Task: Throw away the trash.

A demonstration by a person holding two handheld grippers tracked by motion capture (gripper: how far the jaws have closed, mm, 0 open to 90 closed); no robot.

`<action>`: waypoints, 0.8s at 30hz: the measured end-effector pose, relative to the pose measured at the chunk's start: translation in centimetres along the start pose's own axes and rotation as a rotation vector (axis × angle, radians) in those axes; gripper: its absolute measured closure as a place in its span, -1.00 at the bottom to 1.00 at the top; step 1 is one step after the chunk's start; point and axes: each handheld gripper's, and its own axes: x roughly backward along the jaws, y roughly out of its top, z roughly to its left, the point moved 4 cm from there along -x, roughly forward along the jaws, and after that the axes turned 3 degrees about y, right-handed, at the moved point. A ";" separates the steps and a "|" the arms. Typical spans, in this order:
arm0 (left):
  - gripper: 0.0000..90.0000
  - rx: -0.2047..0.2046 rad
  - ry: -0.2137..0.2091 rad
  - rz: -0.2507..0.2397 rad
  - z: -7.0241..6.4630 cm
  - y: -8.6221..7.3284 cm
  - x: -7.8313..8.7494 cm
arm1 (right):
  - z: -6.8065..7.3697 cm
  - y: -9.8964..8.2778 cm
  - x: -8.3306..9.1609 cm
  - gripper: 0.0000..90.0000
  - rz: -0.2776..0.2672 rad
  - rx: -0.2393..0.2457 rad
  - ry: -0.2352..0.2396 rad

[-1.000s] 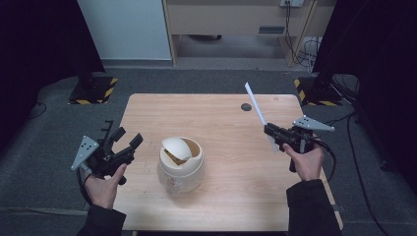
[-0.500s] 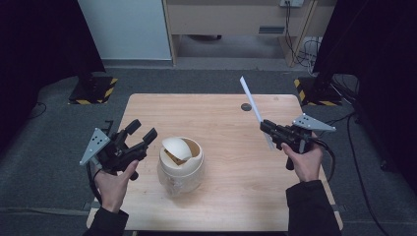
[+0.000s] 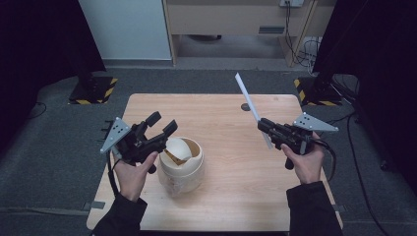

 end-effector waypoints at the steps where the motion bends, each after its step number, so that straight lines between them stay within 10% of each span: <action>1: -0.38 0.002 -0.005 -0.001 -0.2 0.0 -0.3 | 0.1 0.0 0.0 0.77 -0.006 -0.002 0.011; 24: -0.26 0.028 -0.117 0.042 -6.2 -0.3 -6.8 | 2.6 0.7 -0.3 0.77 -0.024 0.033 0.105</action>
